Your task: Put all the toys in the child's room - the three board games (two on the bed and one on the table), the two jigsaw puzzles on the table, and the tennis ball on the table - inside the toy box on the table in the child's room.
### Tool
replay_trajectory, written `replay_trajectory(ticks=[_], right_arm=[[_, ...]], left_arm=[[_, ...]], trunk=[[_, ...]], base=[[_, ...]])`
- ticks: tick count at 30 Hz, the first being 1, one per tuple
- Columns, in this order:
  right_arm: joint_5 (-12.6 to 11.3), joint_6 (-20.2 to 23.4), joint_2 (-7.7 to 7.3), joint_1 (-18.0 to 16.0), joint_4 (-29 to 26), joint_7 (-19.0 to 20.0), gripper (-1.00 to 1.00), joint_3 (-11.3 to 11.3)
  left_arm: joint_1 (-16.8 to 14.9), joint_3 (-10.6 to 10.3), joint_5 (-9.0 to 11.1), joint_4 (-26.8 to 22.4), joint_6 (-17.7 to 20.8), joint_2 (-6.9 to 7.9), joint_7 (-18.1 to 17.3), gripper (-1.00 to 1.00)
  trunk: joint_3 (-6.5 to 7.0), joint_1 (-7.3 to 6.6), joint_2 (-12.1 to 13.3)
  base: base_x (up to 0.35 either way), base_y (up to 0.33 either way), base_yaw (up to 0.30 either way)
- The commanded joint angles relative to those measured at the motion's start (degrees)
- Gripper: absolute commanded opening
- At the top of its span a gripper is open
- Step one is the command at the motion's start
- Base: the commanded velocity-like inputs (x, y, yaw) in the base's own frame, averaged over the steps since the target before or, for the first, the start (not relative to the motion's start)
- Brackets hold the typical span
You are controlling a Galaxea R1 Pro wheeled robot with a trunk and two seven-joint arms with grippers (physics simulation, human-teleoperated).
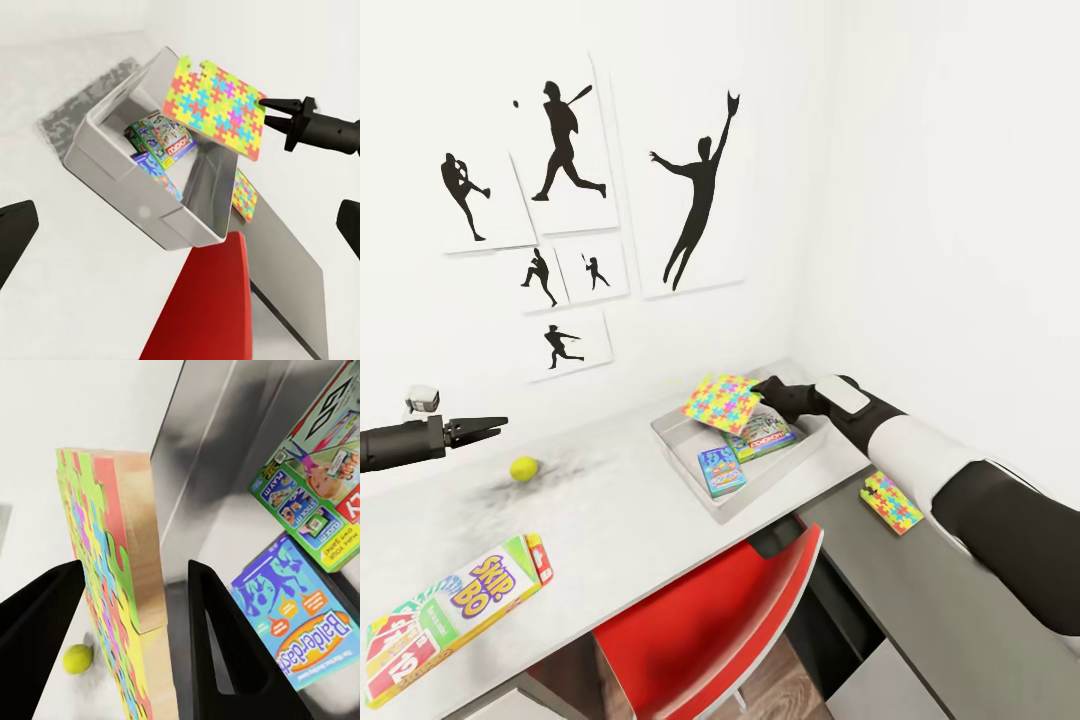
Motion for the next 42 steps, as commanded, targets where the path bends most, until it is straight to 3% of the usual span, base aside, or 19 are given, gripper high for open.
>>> replay_trajectory(ticks=[1, 8, 13, 17, 20, 42], right_arm=[[-0.4, 0.1, 0.05, -0.1, -0.1, -0.5, -1.0, 0.1], [-0.4, 0.1, 0.43, 0.0, 0.0, -0.7, -1.0, 0.1], [-0.6, 0.1, 0.53, 1.1, 0.0, -2.9, -1.0, -0.2], [-3.7, 0.1, 0.49, 1.7, 0.0, -4.8, -1.0, -0.8], [-4.6, 0.1, 0.46, 2.0, 0.0, -5.3, -1.0, -0.9], [-5.2, -0.8, 1.29, 4.0, -0.1, -5.6, -1.0, -0.7]], left_arm=[[-0.1, 0.1, -0.6, 0.0, 0.6, -0.01, -0.5, 1.0], [-0.1, 0.2, -0.6, 0.0, 0.6, -0.01, -0.5, 1.0], [-0.1, 0.2, -0.5, 0.0, 0.6, -0.01, -0.5, 1.0], [-0.1, 0.1, -0.5, 0.0, 0.6, -0.01, -0.5, 1.0], [-0.1, 0.1, -0.5, 0.0, 0.6, -0.01, -0.5, 1.0], [-0.1, 0.1, -0.5, 0.0, 0.6, -0.01, -0.5, 1.0]], trunk=[[-0.12, 0.04, -0.1], [-0.12, 0.04, -0.1], [-0.12, 0.04, -0.1], [-0.12, 0.04, -0.1], [-0.12, 0.04, -0.1], [-0.12, 0.04, -0.1]], base=[[0.0, 0.0, 0.0], [0.0, 0.0, 0.0], [0.0, 0.0, 0.0], [0.0, 0.0, 0.0], [0.0, 0.0, 0.0], [0.0, 0.0, 0.0]])
